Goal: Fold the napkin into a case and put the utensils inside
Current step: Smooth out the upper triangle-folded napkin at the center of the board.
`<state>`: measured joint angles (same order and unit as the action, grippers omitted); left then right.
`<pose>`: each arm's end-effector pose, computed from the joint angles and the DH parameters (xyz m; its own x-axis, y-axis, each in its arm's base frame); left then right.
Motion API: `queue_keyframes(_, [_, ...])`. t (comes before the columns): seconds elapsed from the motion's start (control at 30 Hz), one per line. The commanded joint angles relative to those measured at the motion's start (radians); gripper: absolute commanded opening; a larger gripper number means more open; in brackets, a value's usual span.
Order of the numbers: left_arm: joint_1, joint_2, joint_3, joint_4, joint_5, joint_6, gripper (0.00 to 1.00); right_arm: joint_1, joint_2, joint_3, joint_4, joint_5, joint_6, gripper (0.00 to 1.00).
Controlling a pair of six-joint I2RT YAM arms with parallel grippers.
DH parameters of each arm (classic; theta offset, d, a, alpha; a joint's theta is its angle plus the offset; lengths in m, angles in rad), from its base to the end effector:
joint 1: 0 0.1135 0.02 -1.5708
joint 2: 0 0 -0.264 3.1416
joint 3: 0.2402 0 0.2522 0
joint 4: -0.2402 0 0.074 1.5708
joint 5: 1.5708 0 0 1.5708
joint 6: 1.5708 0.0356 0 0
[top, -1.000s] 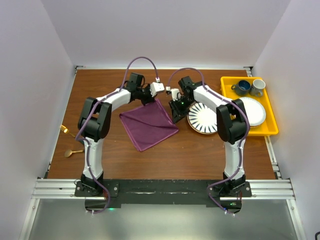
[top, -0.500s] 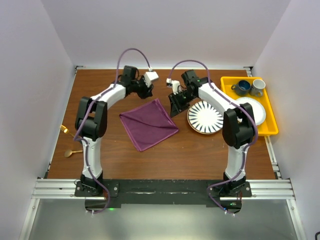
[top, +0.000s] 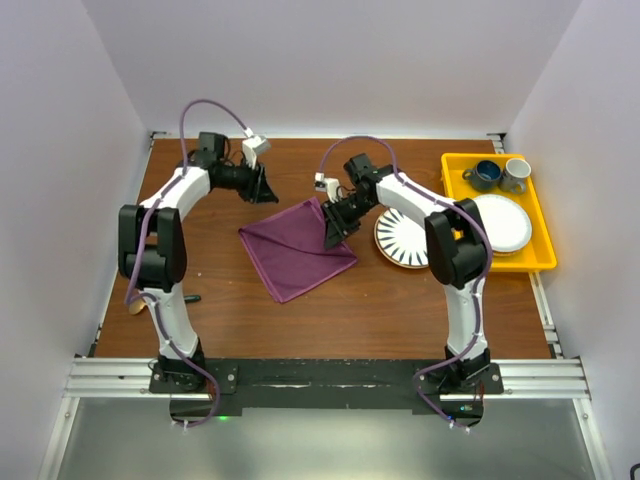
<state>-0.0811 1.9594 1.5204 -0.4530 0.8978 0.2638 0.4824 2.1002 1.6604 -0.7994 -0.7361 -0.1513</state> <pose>0.4240 -0.0624 0.2331 -0.6082 0.2125 -0.7648 0.7235 0.5449 -0.4239 0.3727 0.2221 0.1964 -0.7471 -0.5173 -0.4175 -0.6575 0.4827 0.5785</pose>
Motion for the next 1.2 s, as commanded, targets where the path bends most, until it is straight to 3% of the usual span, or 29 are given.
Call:
queue_keyframes(0.0, [0.001, 0.024, -0.071, -0.105, 0.101, -0.031, 0.31, -0.03, 0.041, -0.002, 0.017, -0.055, -0.008, 0.28])
queue_keyframes(0.63, [0.035, 0.219, -0.028, -0.09, -0.011, -0.081, 0.27, -0.047, 0.119, -0.142, 0.049, -0.118, 0.03, 0.27])
queue_keyframes(1.0, [0.035, 0.098, 0.017, -0.119, 0.075, 0.055, 0.34, -0.016, 0.014, -0.137, 0.025, -0.181, 0.006, 0.33])
queue_keyframes(1.17, [-0.006, 0.039, 0.041, -0.021, -0.036, 0.113, 0.41, -0.028, -0.095, -0.025, 0.083, -0.149, 0.071, 0.42])
